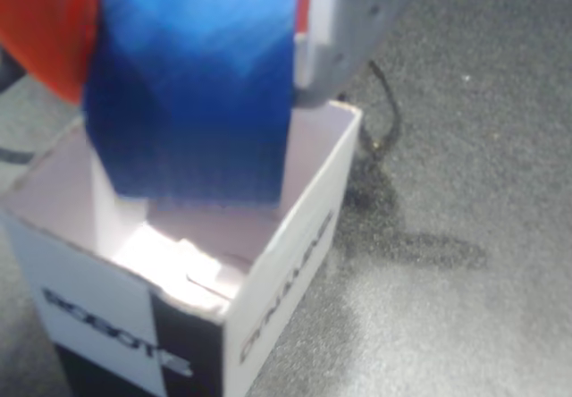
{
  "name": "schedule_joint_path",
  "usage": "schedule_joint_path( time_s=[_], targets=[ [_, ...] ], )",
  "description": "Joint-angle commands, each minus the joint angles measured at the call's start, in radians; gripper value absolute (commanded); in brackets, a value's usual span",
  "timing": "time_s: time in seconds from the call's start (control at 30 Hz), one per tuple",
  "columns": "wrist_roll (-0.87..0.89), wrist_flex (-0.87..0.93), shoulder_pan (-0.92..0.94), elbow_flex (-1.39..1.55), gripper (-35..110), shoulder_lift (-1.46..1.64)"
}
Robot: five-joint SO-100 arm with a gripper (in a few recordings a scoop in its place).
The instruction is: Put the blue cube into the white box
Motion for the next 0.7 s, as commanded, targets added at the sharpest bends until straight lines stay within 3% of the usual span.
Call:
schedule_joint_path(
  time_s=[0.0, 0.17, 0.27, 0.4, 0.5, 0.67],
  targets=[
    [-0.008, 0.054, 0.006, -0.025, 17, 0.000],
    [-0.032, 0.041, 0.003, -0.025, 18, 0.006],
    [-0.061, 0.018, -0.005, -0.037, 7, 0.015],
    [-0.299, -0.098, -0.064, -0.078, 0, 0.037],
    [-0.390, -0.137, -0.229, -0.166, 0, 0.029],
    [-0.383, -0.190, -0.623, -0.282, 0, 0.023]
  ],
)
